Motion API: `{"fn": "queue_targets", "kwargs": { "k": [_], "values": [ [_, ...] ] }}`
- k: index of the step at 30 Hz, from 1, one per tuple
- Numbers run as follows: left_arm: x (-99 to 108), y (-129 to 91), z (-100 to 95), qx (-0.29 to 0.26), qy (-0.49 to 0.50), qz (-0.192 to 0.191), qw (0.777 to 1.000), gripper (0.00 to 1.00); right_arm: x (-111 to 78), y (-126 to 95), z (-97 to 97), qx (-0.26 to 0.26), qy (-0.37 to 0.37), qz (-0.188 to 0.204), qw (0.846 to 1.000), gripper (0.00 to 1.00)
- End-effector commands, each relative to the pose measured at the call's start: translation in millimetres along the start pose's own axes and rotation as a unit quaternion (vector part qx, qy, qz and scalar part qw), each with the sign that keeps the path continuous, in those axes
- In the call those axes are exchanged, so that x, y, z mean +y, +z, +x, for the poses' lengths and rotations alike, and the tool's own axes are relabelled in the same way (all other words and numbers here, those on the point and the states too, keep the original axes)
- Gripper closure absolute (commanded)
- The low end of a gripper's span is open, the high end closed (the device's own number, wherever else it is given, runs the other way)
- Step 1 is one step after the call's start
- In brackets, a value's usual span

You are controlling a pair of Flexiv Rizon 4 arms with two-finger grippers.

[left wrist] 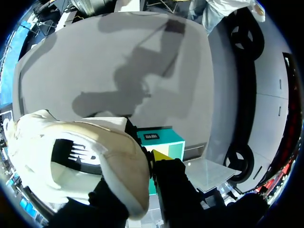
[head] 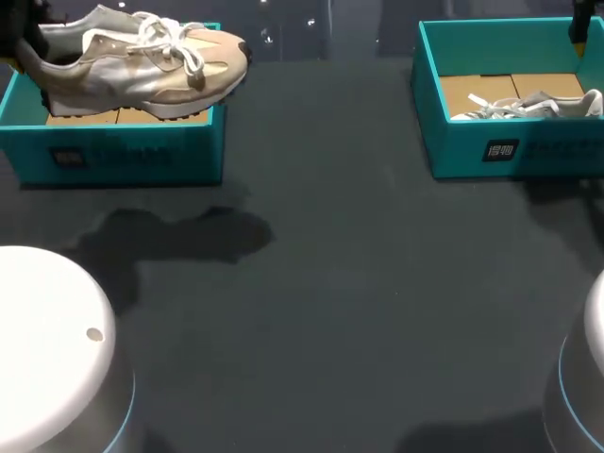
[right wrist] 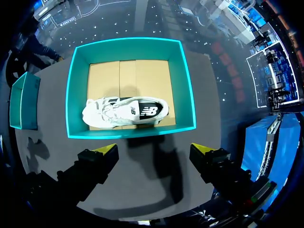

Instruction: Take the shoe out of the shoebox, open the shoe tongue, remove and reinsert the insole, then place the shoe into the shoebox

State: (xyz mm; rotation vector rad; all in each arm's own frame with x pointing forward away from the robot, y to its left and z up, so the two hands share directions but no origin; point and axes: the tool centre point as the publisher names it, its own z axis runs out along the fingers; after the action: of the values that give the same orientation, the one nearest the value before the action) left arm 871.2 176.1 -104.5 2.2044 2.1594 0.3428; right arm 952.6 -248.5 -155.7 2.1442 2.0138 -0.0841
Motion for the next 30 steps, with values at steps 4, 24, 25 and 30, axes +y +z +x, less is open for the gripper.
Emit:
{"fn": "queue_targets", "kwargs": {
  "k": [4, 24, 25, 30],
  "values": [
    [-44.8, -6.7, -35.6, 0.024, 0.006, 0.018, 1.0, 1.0, 0.1, 0.1, -0.1, 0.0, 0.0, 0.0, 1.0, 0.0],
    [-107.6, 10.7, -112.9, 0.026, 0.034, 0.062, 0.997, 1.0, 0.1, 0.1, -0.1, 0.0, 0.0, 0.0, 1.0, 0.0],
    [-109.0, 11.8, -116.8, 0.027, 0.033, 0.062, 0.997, 1.0, 0.1, 0.1, -0.1, 0.0, 0.0, 0.0, 1.0, 0.0],
    [-116.7, 17.8, -132.4, 0.035, 0.022, 0.067, 0.997, 1.0, 0.1, 0.1, -0.1, 0.0, 0.0, 0.0, 1.0, 0.0]
  ]
}}
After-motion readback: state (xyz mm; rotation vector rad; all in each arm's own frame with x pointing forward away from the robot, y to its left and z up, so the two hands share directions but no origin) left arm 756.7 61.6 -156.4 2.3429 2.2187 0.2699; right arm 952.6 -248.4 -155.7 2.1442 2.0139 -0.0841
